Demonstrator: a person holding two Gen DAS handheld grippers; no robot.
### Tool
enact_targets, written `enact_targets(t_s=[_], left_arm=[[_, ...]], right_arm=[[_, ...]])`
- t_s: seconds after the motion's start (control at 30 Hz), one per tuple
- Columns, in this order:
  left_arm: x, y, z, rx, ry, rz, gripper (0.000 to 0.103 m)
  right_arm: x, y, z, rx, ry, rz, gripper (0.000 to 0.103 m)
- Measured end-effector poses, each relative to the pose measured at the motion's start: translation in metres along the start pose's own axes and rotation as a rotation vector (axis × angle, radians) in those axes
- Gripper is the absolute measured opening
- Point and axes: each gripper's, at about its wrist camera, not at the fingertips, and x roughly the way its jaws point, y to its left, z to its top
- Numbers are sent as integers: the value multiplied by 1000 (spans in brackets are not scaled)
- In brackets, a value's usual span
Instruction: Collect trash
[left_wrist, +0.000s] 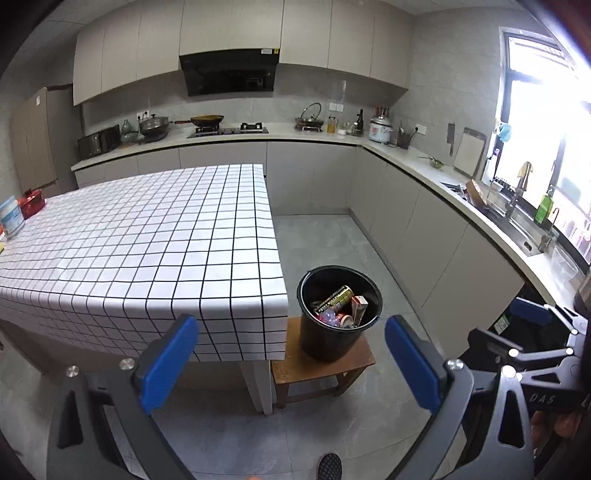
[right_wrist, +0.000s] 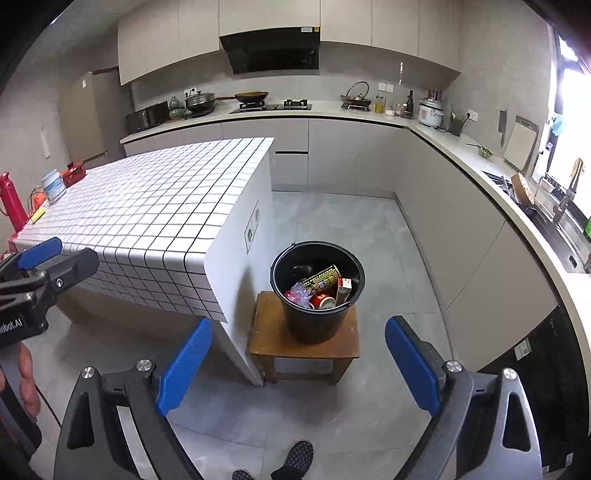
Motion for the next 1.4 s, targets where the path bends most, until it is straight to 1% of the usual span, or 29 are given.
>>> enact_targets(t_s=[0.13, 0.2, 0.37, 1.03, 1.4], left_arm=[[-1, -2, 0, 1, -14, -7, 102], [-1, -5, -1, 8, -14, -7, 102], [-3, -9, -1, 11, -16, -15, 102], [-1, -7, 15, 3, -33, -13, 102], [-1, -4, 18, -5, -42, -15, 102]], right_arm=[[-8, -1, 4, 8, -17, -10, 96], [-9, -4, 6, 25, -22, 3, 96], [-10, -8, 10, 43, -31, 4, 96], [-4, -11, 21, 32, -33, 16, 96], [-3, -10, 24, 29, -37, 17, 96]])
